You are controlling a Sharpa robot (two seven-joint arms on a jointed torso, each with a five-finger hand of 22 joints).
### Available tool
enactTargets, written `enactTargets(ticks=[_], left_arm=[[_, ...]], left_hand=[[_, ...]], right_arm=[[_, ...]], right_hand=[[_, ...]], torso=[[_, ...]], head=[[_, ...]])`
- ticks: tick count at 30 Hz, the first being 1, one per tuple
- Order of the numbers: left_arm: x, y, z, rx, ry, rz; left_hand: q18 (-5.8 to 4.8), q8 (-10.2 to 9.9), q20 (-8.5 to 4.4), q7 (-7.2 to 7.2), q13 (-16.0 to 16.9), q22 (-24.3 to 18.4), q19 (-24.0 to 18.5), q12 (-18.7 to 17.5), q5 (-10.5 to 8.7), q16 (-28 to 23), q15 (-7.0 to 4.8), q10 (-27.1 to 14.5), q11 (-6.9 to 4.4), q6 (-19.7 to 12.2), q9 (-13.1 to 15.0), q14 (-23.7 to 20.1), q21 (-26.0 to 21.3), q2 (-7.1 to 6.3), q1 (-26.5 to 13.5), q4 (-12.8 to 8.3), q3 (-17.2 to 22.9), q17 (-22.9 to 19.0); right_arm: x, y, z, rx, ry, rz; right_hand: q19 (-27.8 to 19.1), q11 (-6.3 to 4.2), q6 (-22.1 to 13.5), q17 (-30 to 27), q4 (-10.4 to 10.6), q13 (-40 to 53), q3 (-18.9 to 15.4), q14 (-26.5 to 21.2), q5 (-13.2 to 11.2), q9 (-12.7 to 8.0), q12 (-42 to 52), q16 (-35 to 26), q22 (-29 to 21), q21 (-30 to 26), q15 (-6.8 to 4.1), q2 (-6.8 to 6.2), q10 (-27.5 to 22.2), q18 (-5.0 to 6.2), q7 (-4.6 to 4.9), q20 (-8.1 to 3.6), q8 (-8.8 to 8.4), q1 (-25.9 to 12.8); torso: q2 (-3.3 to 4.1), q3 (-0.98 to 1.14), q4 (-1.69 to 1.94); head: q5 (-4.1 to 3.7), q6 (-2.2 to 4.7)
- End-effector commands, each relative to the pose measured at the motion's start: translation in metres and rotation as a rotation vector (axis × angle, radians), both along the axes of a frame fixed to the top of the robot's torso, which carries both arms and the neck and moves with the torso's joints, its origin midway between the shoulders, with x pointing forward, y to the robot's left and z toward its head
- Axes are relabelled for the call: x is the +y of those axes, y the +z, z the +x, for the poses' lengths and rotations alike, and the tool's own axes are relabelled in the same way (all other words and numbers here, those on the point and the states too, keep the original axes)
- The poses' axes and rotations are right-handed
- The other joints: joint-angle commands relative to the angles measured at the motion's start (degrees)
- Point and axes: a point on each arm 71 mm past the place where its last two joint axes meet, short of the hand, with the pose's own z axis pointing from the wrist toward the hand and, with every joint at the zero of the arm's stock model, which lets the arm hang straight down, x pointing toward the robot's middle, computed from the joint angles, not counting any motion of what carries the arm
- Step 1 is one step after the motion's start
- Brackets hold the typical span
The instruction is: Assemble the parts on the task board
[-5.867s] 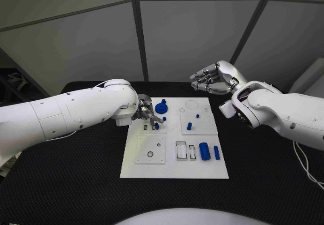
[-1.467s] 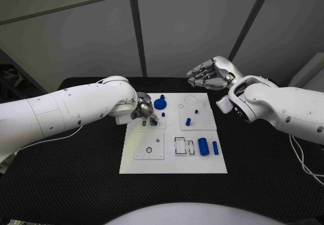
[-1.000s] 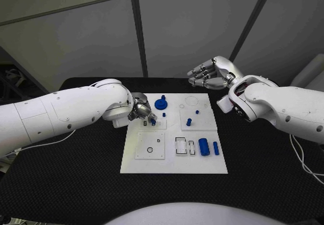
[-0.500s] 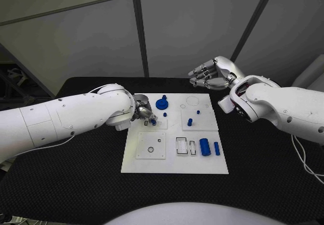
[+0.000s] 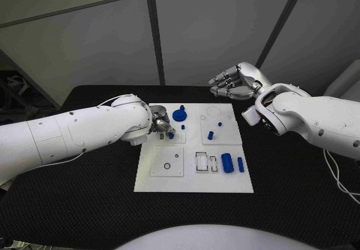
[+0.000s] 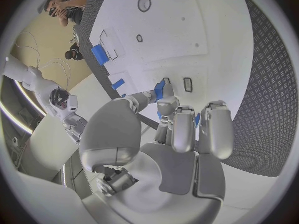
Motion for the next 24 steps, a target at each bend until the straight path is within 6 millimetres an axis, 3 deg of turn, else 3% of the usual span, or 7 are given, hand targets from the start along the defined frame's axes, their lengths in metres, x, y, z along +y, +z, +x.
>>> enactTargets(ticks=[1,24], left_arm=[[-0.0001,0.0009,0.0007,-0.013,-0.007,0.016],[-0.0005,0.0002,-0.0003,-0.018,-0.042,0.065]], left_hand=[[0.13,0.37,-0.44,-0.07,-0.06,0.06,0.23,-0.29,0.19,-0.23,-0.30,0.13,-0.10,-0.49,0.09,3.11,-0.16,0.48,-0.02,-8.51,8.80,4.75],[0.09,1.64,-0.56,-0.16,-0.29,0.26,0.33,-0.18,1.73,-0.26,-0.40,0.18,-0.20,-0.99,0.99,3.12,-0.12,0.24,-0.97,-9.14,9.84,4.78]], right_arm=[[0.0010,0.0014,-0.0003,-0.004,0.010,-0.002],[0.0018,0.0011,-0.0005,-0.001,0.015,-0.003]], right_hand=[[0.00,0.14,-0.12,-0.10,-0.25,-0.07,-0.09,-0.22,0.34,-0.01,-0.31,-0.34,-0.05,-0.32,-0.03,-0.10,-0.22,0.15,0.14,0.44,-0.21,-0.39],[0.03,0.18,-0.16,-0.16,-0.17,-0.08,-0.11,-0.23,0.39,0.00,-0.30,-0.33,-0.13,-0.46,0.00,-0.03,-0.29,0.14,0.18,0.48,-0.19,-0.59]], torso=[[0.00,-0.01,0.02],[0.02,-0.01,0.04]], head=[[-0.01,-0.08],[0.15,-0.29]])
